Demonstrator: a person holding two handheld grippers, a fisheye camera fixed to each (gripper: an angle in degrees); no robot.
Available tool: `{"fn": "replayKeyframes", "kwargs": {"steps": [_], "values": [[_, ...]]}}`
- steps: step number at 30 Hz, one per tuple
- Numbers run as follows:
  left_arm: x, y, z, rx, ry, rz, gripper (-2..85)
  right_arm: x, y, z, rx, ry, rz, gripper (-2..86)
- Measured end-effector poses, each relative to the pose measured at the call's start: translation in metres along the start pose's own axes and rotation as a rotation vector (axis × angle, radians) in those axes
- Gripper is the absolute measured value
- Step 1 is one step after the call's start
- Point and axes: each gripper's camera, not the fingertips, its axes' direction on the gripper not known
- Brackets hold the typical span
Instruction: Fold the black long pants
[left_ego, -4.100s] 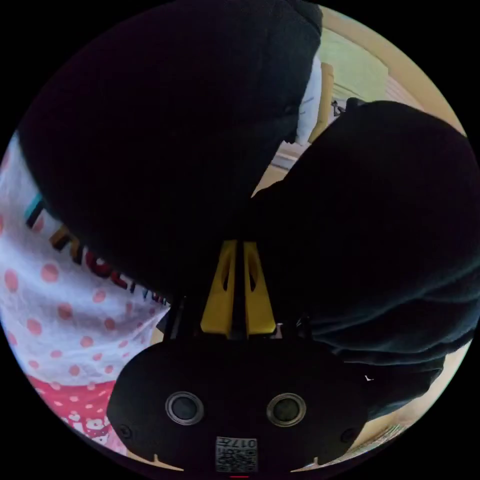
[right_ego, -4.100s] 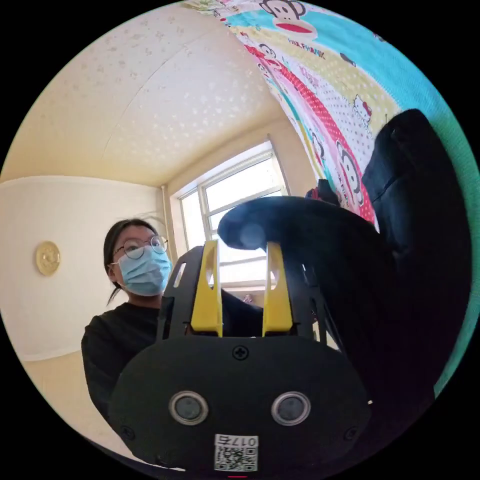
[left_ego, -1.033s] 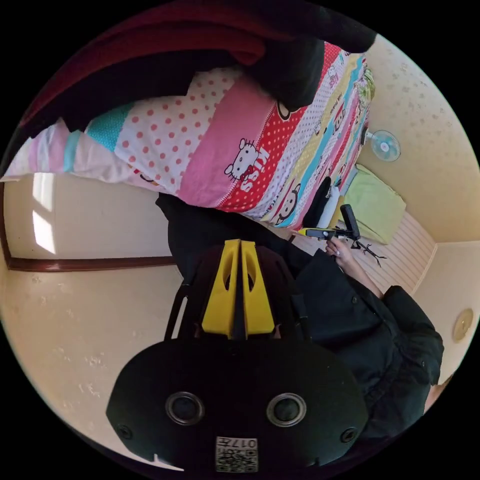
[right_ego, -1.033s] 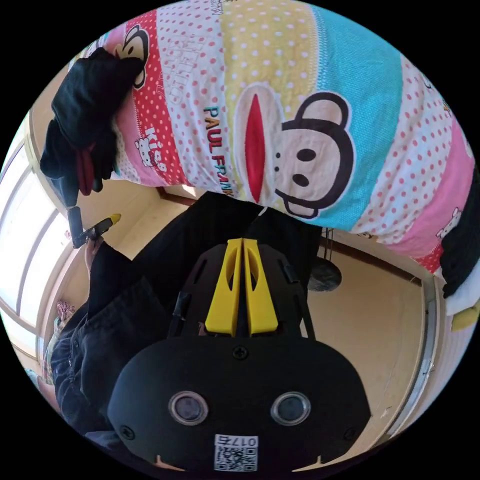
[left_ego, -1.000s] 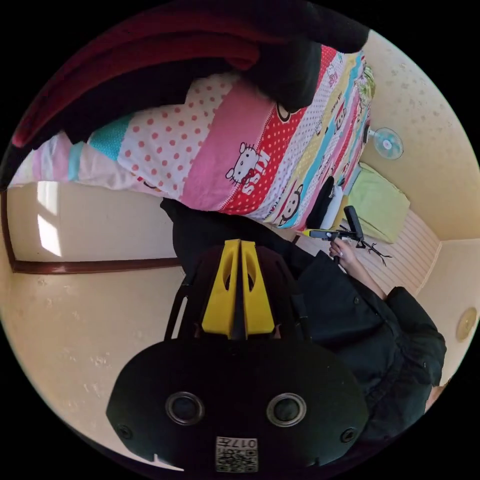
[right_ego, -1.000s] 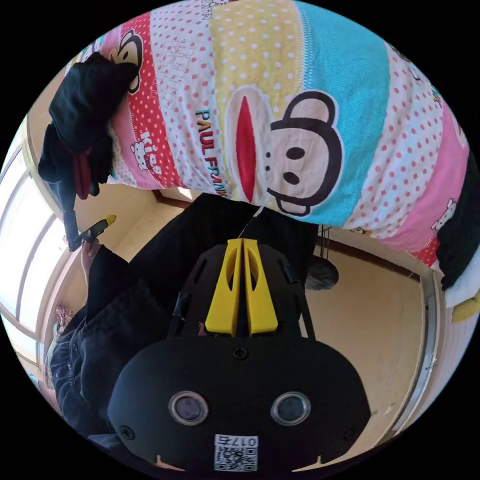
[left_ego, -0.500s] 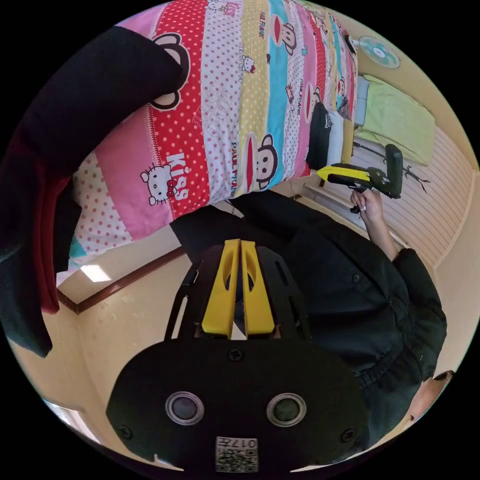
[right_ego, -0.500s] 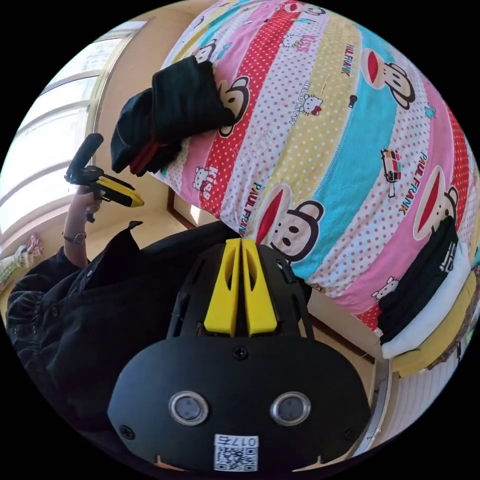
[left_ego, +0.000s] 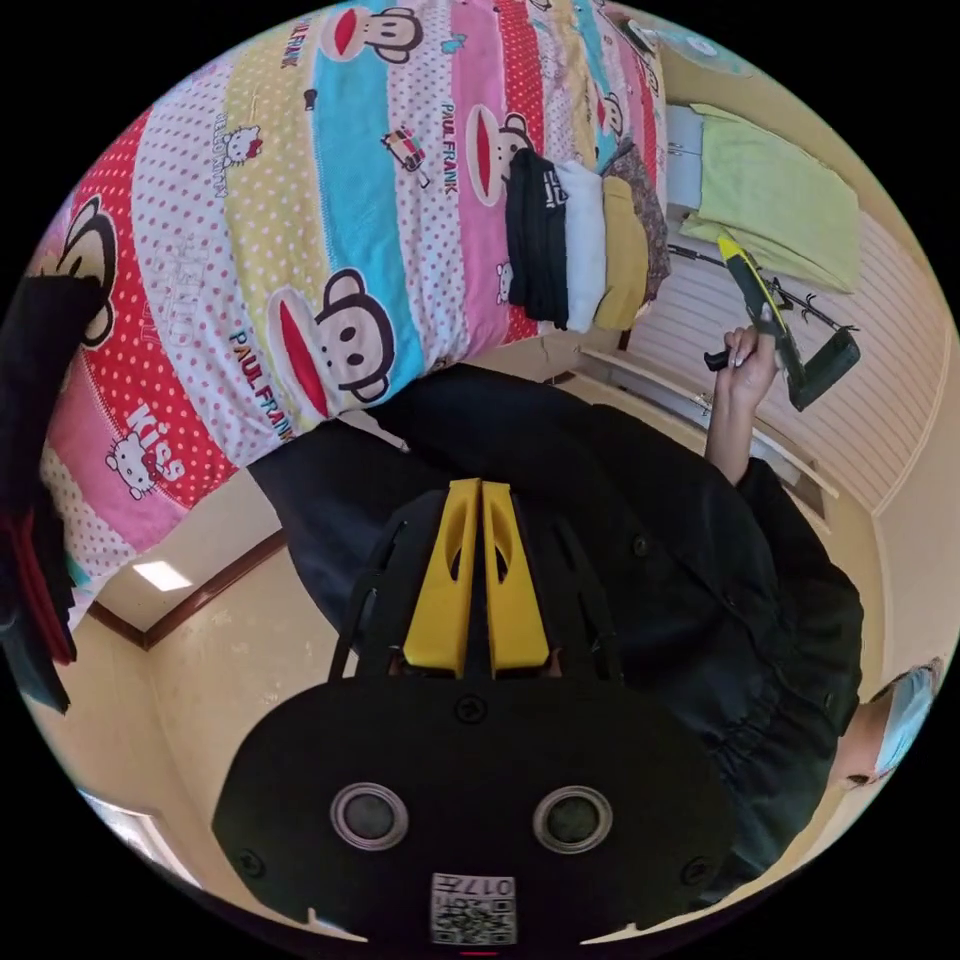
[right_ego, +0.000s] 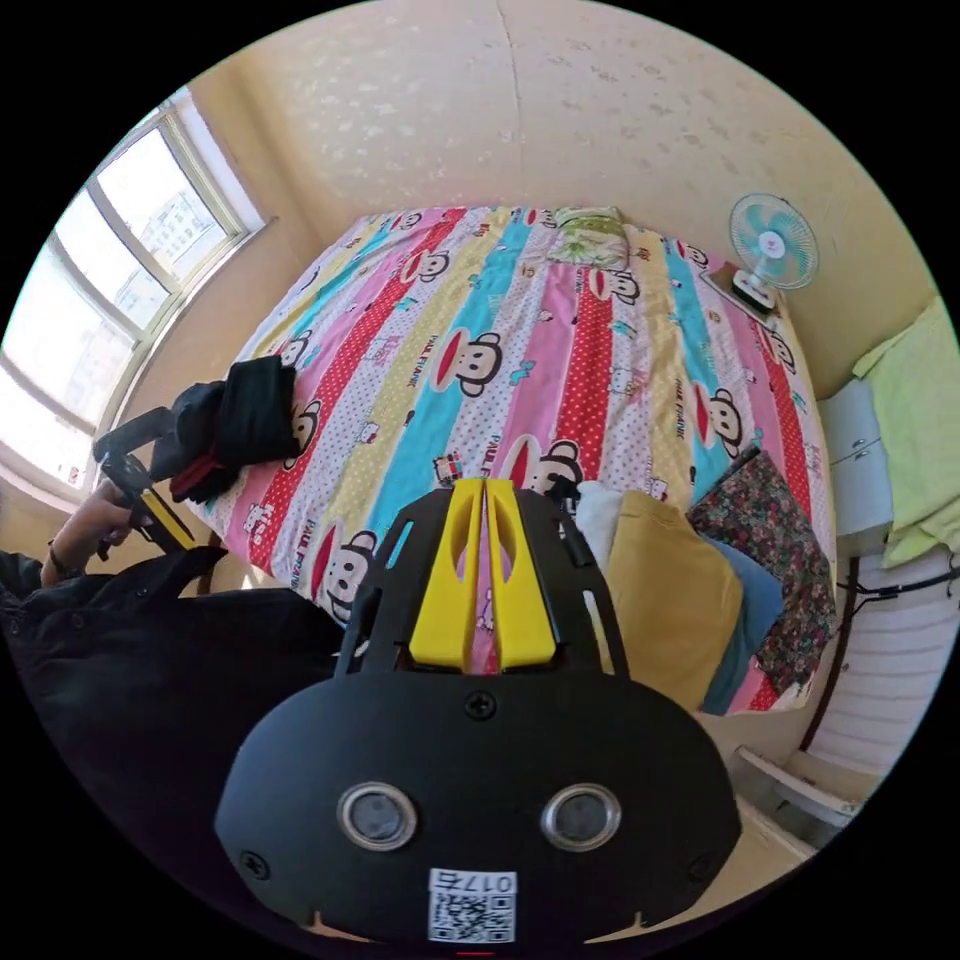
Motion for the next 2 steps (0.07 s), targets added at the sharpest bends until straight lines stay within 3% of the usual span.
{"fn": "replayKeyframes", "kwargs": {"steps": [2], "values": [[0.028,-0.02,0.005,-0.009,-0.131,0.023,-1.0,0.037,0.023,-0.02,0.038,0.12,0.093,0.3]]}}
